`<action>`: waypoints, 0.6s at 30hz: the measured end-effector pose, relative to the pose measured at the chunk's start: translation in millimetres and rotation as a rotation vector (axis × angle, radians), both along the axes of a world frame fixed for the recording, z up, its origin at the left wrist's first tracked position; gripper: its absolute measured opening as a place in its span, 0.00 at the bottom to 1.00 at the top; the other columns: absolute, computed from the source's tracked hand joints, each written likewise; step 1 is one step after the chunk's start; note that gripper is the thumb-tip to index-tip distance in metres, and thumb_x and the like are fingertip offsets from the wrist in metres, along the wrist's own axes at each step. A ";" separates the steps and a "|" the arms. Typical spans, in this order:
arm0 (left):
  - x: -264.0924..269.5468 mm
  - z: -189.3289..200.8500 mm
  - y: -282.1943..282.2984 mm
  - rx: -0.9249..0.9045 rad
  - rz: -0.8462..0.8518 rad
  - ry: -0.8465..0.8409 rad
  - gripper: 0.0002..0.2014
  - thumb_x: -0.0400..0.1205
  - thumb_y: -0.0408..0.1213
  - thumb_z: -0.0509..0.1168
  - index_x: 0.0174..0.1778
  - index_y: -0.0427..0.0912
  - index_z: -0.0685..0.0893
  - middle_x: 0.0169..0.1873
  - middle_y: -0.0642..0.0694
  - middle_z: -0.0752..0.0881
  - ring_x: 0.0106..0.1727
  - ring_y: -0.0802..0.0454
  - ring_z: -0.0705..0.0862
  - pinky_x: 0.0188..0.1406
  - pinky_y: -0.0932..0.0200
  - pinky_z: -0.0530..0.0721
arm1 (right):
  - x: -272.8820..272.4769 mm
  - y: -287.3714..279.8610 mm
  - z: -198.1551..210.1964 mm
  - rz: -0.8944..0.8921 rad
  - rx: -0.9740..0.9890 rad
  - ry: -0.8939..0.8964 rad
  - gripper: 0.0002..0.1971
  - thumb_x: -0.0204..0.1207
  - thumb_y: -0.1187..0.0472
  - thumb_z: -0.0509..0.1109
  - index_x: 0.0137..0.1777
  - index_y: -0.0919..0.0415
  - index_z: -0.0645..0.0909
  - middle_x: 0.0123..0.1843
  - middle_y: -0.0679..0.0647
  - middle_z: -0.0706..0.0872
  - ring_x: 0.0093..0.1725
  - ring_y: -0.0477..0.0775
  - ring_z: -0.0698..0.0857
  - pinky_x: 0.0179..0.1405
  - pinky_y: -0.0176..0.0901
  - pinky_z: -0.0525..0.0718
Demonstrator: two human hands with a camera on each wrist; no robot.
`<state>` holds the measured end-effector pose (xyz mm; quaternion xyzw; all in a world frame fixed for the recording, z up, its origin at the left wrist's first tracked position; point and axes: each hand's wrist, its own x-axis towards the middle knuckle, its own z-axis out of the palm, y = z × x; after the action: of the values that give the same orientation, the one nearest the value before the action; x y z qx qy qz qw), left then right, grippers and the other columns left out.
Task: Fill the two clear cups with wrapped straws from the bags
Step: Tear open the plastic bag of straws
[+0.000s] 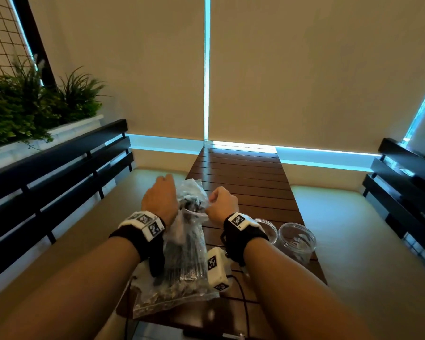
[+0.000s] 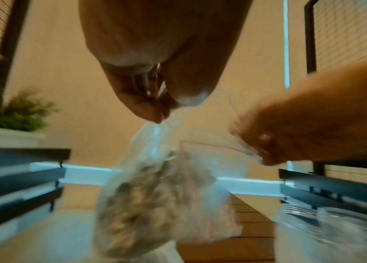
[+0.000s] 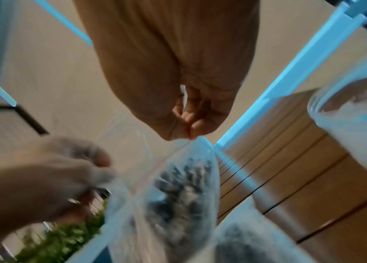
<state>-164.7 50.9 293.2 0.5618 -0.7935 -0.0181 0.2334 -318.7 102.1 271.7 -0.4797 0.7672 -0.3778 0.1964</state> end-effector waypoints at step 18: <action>48.3 -4.0 -16.7 0.152 0.098 -0.193 0.06 0.78 0.34 0.65 0.38 0.42 0.74 0.44 0.42 0.84 0.43 0.45 0.83 0.45 0.50 0.86 | -9.1 6.7 -13.8 -0.062 0.110 0.034 0.22 0.75 0.58 0.75 0.62 0.60 0.68 0.57 0.60 0.83 0.53 0.62 0.85 0.48 0.52 0.86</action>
<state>-116.4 34.1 289.3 0.6152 -0.7801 -0.0129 0.1134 -327.8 108.8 257.9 -0.4507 0.8044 -0.3328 0.1977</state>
